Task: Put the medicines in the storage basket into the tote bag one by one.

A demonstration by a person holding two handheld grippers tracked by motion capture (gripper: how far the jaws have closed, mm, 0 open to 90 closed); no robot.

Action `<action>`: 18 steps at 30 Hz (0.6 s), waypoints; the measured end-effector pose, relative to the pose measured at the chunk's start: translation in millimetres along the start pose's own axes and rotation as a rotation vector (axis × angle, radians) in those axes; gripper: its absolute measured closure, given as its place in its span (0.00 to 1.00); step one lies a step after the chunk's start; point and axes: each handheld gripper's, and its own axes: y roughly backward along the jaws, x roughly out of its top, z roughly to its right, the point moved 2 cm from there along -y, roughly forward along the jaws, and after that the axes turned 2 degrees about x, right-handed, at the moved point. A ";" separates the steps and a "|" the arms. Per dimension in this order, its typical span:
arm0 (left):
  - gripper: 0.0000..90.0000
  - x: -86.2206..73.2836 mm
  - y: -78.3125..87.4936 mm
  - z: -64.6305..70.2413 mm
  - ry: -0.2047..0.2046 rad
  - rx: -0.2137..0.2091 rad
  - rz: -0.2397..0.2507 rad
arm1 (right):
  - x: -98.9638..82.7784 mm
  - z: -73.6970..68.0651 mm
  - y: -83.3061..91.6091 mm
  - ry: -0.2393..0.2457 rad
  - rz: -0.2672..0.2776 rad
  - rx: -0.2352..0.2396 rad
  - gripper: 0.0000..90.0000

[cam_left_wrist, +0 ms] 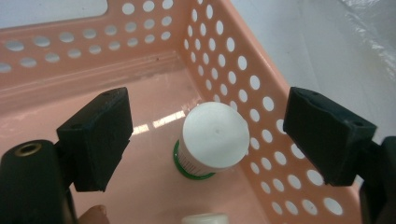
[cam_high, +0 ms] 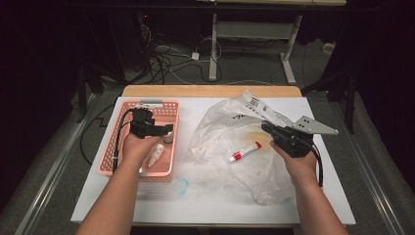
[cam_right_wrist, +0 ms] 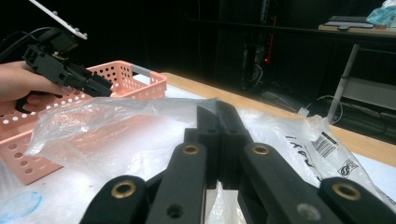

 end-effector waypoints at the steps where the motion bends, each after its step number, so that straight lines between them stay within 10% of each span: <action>1: 0.17 0.1 -1.2 0.3 -0.002 0.000 -0.008 | 0.0 0.0 -0.1 0.000 0.000 0.000 1.00; 18: 0.29 -4.0 -18.2 1.1 -0.023 0.039 -0.095 | -1.8 0.8 -0.6 0.000 -0.006 0.001 1.00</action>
